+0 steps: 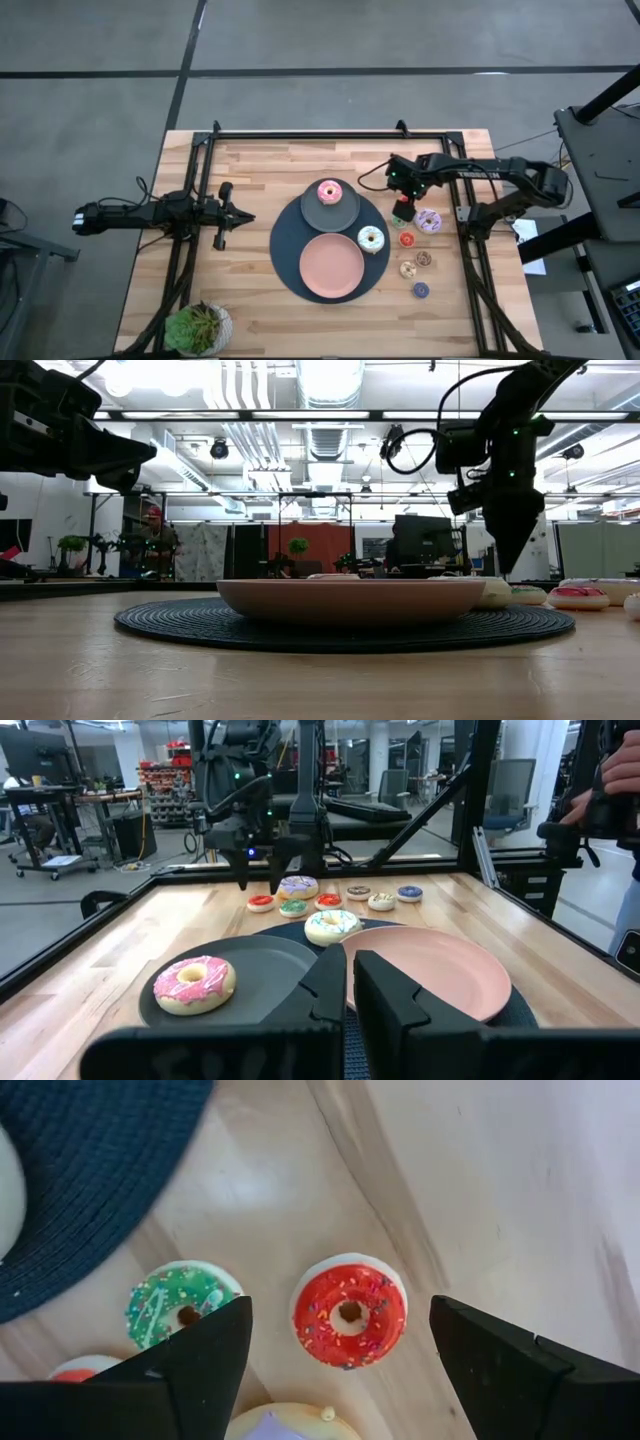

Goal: Pick & Place donuts
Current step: Put the top small orange doughnut into the pink plate

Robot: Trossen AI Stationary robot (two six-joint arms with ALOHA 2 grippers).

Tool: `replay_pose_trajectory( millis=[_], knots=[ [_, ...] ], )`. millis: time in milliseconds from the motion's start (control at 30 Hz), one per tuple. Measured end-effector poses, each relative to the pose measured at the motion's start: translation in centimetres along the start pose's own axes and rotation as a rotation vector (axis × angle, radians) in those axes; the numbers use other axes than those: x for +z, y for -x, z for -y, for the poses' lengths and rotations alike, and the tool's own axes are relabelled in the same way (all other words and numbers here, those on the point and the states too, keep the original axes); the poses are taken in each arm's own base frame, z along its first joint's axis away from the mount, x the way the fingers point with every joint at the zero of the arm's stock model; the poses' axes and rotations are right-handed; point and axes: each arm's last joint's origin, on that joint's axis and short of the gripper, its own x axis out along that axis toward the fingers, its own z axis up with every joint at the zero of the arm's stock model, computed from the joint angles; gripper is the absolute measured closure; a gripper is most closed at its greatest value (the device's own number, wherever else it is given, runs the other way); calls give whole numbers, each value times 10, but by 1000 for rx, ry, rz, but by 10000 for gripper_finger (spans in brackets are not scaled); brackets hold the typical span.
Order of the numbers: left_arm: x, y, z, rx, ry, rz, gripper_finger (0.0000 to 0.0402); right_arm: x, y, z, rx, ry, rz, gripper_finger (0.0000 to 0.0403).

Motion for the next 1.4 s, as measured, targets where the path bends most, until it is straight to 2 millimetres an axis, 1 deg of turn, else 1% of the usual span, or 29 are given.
replay_pose_trajectory(
  millis=[267, 500, 900, 1133, 1400],
  knots=[
    [0, 0, 0, 0, 0, 0, 402, 4, -10, 2, -7, -68, -26, 110],
    [0, 0, 0, 0, 0, 0, 402, 4, -14, 4, -52, -74, -41, 110],
    [0, 0, 0, 0, 0, 0, 402, -4, -21, 4, -56, -82, -72, 99],
    [0, 0, 0, 0, 0, 0, 402, -6, -30, 3, -9, -89, -37, 101],
    [0, 0, 0, 0, 0, 0, 402, -9, -33, 3, -9, -92, -40, 106]
  ],
)
